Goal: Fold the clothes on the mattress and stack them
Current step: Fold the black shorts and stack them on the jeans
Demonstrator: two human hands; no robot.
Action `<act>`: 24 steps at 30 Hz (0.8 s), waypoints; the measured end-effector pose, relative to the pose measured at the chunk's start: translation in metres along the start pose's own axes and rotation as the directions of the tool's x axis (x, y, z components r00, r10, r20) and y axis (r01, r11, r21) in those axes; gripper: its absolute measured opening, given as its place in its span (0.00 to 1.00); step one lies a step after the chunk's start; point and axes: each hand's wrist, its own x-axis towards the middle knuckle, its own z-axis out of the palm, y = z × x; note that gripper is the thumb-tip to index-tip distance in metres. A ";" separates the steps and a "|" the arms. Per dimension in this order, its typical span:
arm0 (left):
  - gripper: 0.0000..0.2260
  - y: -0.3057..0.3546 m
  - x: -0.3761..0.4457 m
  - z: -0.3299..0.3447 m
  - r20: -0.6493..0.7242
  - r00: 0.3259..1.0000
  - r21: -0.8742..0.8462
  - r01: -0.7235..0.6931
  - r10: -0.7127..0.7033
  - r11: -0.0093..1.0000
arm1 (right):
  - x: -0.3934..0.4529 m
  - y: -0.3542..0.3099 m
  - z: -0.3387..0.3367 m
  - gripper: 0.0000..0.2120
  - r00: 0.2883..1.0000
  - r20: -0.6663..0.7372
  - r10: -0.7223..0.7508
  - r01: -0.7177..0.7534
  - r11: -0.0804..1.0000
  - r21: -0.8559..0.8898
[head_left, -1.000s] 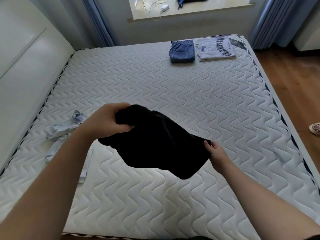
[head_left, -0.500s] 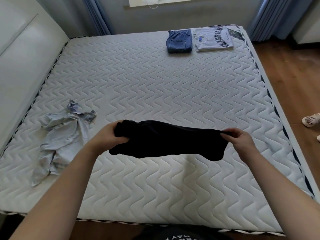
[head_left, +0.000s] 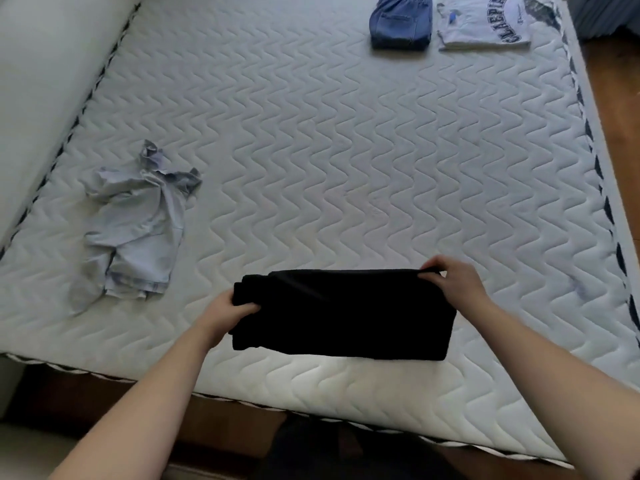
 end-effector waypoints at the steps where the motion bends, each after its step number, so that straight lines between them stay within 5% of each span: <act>1: 0.22 -0.013 0.009 -0.004 -0.015 1.000 -0.010 0.027 -0.027 1.000 | 0.010 -0.002 0.015 0.05 1.000 0.011 0.006 -0.006 1.000 -0.015; 24: 0.16 -0.161 0.258 -0.110 -0.122 0.988 -0.087 0.089 -0.099 0.992 | 0.284 -0.041 0.256 0.07 0.993 0.032 -0.114 0.116 0.878 -0.465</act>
